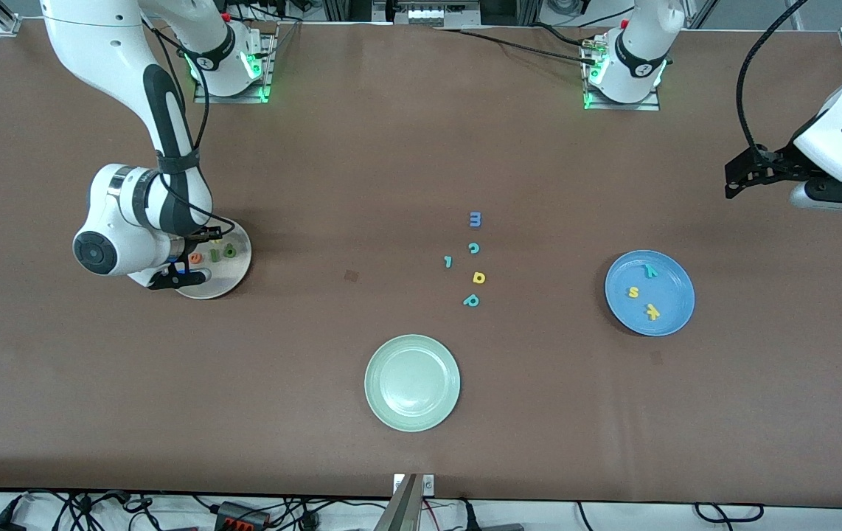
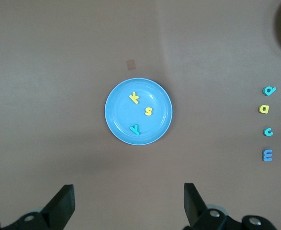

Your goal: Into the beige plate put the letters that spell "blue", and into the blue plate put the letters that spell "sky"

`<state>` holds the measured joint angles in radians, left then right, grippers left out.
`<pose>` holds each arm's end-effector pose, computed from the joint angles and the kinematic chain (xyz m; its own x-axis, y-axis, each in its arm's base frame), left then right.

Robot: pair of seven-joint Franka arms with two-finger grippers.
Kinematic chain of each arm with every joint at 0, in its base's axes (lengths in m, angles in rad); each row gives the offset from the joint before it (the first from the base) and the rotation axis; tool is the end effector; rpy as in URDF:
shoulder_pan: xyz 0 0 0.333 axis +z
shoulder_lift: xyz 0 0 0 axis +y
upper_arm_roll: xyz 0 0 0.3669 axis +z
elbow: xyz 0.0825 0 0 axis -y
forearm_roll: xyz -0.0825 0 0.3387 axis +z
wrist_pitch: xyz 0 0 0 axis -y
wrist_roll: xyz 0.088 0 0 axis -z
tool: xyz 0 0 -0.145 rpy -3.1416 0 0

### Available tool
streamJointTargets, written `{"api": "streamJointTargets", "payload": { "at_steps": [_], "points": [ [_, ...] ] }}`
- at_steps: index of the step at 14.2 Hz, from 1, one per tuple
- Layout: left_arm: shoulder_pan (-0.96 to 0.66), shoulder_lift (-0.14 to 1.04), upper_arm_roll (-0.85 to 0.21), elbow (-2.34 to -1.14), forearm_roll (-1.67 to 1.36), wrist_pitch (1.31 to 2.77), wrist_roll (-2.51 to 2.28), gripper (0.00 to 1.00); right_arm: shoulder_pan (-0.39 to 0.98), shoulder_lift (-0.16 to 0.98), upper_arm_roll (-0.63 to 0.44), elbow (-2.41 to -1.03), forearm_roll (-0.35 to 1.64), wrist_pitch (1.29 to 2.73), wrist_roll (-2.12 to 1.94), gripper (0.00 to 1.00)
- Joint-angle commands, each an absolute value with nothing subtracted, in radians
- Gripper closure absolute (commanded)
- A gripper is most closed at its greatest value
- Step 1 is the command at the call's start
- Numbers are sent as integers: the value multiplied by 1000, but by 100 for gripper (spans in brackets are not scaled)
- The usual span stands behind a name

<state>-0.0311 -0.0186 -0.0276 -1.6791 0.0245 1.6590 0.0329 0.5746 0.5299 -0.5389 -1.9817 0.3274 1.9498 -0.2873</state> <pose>0.5075 -0.0266 0.6081 0.9956 -0.0936 -0.0024 -0.0936 -0.9953 -0.0248 0.5273 0.0623 0.2445 0.8897 0.1301 -0.4376 0.1054 -0.9912 -0.0803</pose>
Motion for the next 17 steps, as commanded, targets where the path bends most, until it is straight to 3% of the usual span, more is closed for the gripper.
{"api": "streamJointTargets", "payload": {
  "at_steps": [1,6,11,17],
  "points": [
    [-34,-11,-26,-1654,3,1638,57,0,574,506,-529,-1979,330,1948,-287,0],
    [-34,-11,-26,-1654,3,1638,55,0,560,491,-566,-1772,327,1754,-270,0],
    [-35,-11,-26,-1654,3,1638,51,0,558,491,-638,-1599,328,1648,-267,0],
    [-37,-11,-26,-1654,3,1638,51,0,580,489,-653,-1485,365,1638,-90,0]
  ]
}}
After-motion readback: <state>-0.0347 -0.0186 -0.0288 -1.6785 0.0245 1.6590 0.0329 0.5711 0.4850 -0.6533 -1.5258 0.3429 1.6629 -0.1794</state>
